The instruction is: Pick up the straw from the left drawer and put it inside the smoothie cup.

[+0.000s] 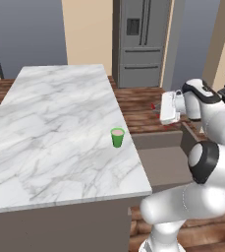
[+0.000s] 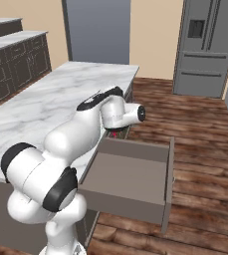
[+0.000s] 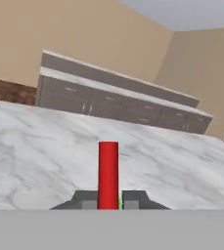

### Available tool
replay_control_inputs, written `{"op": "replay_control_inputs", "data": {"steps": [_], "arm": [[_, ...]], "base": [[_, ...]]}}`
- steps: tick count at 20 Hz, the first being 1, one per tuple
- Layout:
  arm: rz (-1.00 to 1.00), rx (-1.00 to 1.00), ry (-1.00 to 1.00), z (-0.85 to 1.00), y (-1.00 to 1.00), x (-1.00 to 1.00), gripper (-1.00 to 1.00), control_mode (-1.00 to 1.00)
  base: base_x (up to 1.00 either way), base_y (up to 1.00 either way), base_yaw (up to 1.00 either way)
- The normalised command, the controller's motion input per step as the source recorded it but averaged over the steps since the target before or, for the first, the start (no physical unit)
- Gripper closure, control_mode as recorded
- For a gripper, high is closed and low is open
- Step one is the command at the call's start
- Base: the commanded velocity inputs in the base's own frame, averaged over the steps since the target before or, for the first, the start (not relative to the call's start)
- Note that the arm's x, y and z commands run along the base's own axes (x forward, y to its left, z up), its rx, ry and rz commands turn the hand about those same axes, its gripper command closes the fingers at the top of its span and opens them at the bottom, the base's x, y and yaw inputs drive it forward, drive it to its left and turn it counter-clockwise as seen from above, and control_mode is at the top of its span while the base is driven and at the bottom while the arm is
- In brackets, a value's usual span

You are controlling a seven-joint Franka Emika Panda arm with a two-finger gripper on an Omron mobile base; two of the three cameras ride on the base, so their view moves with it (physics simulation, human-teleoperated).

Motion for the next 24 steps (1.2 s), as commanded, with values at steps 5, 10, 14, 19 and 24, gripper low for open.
{"op": "replay_control_inputs", "data": {"steps": [5,10,14,19,24], "arm": [[0.13,0.34,0.09,0.00,0.43,0.00,1.00,-1.00],[0.04,0.26,0.14,0.20,0.41,0.00,1.00,-1.00],[0.01,0.19,0.10,0.17,0.25,-0.01,1.00,-1.00],[0.00,0.04,0.01,-0.01,0.12,0.00,1.00,-1.00],[0.00,0.01,0.02,-0.03,0.27,0.00,1.00,-1.00]], "base": [[0.00,0.00,0.00],[0.00,0.00,0.00],[0.00,0.00,0.00],[0.00,0.00,0.00],[0.00,0.00,0.00]]}}
